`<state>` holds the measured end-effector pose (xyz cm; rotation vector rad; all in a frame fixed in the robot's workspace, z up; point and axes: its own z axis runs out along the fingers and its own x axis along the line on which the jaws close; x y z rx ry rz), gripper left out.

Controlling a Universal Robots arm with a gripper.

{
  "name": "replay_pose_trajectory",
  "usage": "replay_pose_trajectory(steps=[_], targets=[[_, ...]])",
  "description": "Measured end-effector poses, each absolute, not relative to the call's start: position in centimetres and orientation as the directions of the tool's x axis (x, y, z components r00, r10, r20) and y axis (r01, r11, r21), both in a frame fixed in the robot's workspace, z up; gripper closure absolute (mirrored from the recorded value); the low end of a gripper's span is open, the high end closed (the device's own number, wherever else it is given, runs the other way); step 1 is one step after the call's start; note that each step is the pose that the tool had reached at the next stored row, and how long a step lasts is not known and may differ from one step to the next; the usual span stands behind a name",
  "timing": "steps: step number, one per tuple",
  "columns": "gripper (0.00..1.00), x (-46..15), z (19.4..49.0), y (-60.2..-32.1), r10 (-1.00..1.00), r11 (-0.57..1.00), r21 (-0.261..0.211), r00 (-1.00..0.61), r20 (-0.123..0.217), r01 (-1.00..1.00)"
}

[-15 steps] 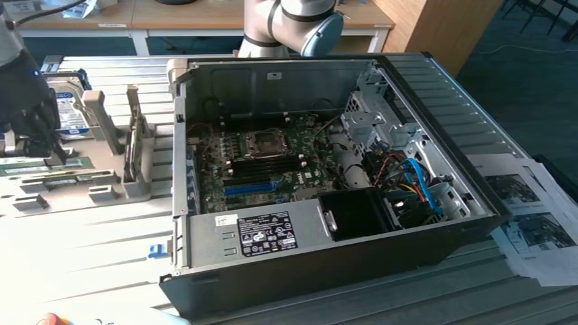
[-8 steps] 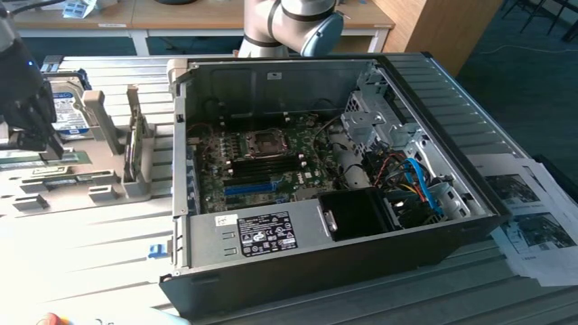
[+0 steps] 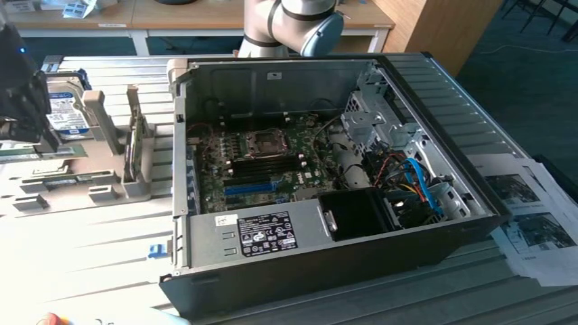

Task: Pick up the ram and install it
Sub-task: 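Pick up the ram and move it above insertion slot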

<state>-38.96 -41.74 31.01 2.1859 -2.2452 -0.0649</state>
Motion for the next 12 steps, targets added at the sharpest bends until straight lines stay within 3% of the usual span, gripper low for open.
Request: replay_pose_trajectory(steps=[12], targets=[[0.88, -39.0, 33.7, -41.7, -0.999, 0.026, 0.035, -0.027, -0.024, -0.999]])
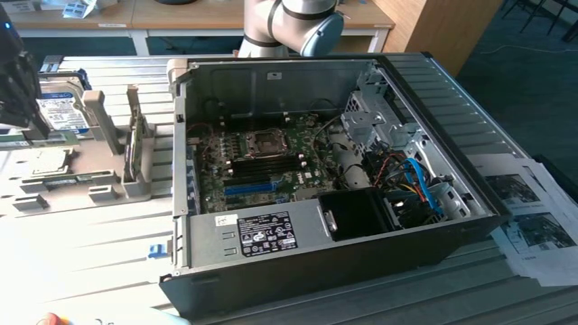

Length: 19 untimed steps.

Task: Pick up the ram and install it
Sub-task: 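Pick up the ram and move it above insertion slot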

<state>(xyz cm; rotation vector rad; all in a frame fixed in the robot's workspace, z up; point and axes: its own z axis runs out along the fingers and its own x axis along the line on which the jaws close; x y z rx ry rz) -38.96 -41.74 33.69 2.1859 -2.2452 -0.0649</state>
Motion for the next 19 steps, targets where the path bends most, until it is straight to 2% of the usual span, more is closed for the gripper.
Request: replay_pose_trajectory(steps=[19], targets=[[0.88, -39.0, 37.7, -41.7, -0.999, 0.026, 0.035, -0.027, -0.024, -0.999]])
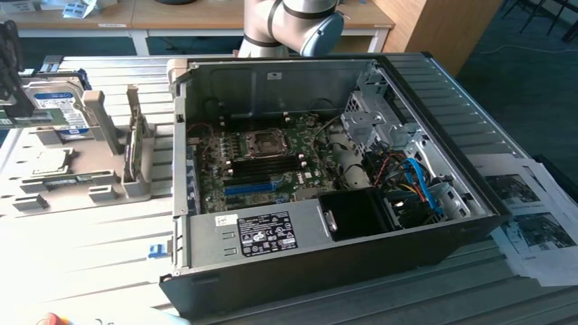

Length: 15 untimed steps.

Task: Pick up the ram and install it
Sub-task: 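Pick up the ram and move it above insertion slot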

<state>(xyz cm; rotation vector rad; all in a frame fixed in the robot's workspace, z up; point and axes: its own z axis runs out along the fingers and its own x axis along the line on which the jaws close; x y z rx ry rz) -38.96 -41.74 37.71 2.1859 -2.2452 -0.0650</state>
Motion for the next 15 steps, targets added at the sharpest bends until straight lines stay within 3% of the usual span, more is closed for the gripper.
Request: replay_pose_trajectory(steps=[15], targets=[[0.88, -38.48, 38.1, -41.74, -0.999, 0.026, 0.035, -0.027, -0.024, -0.999]])
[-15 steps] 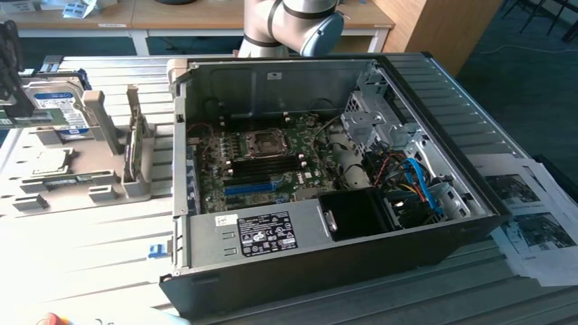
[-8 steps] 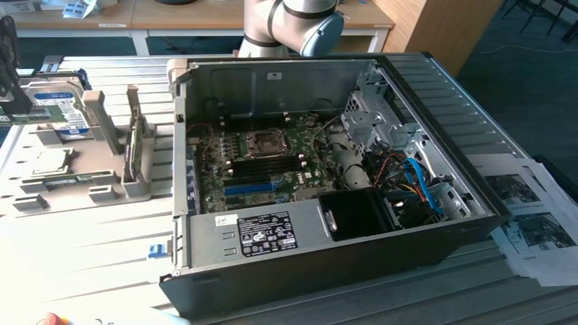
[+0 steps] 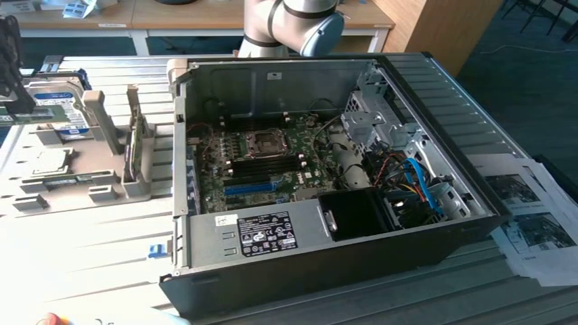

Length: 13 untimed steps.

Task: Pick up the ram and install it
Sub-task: 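Pick up the ram and move it above insertion slot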

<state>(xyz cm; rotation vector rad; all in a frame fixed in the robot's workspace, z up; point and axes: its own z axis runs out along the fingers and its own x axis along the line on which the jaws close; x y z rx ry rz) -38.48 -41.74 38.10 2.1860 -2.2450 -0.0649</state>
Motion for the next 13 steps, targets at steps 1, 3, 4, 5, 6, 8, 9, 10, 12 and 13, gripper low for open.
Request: replay_pose_trajectory(steps=[1, 3, 4, 5, 6, 8, 9, 10, 12, 13], targets=[[0.88, -38.3, 38.1, -41.7, -0.999, 0.026, 0.035, -0.027, -0.024, -0.999], [0.88, -38.0, 38.1, -41.7, -0.999, 0.026, 0.035, -0.027, -0.024, -0.999], [0.88, -37.9, 38.1, -41.7, -0.999, 0.026, 0.035, -0.027, -0.024, -0.999], [0.88, -37.6, 38.1, -41.7, -0.999, 0.026, 0.035, -0.027, -0.024, -0.999], [0.88, -37.4, 38.1, -41.7, -0.999, 0.026, 0.035, -0.027, -0.024, -0.999], [0.88, -37.0, 38.1, -41.7, -0.999, 0.026, 0.035, -0.027, -0.024, -0.999], [0.88, -36.8, 38.1, -41.7, -0.999, 0.026, 0.035, -0.027, -0.024, -0.999], [0.88, -36.6, 38.1, -41.7, -0.999, 0.026, 0.035, -0.027, -0.024, -0.999], [0.88, -36.2, 38.1, -41.7, -0.999, 0.026, 0.035, -0.027, -0.024, -0.999], [0.88, -35.9, 38.1, -41.7, -0.999, 0.026, 0.035, -0.027, -0.024, -0.999]])
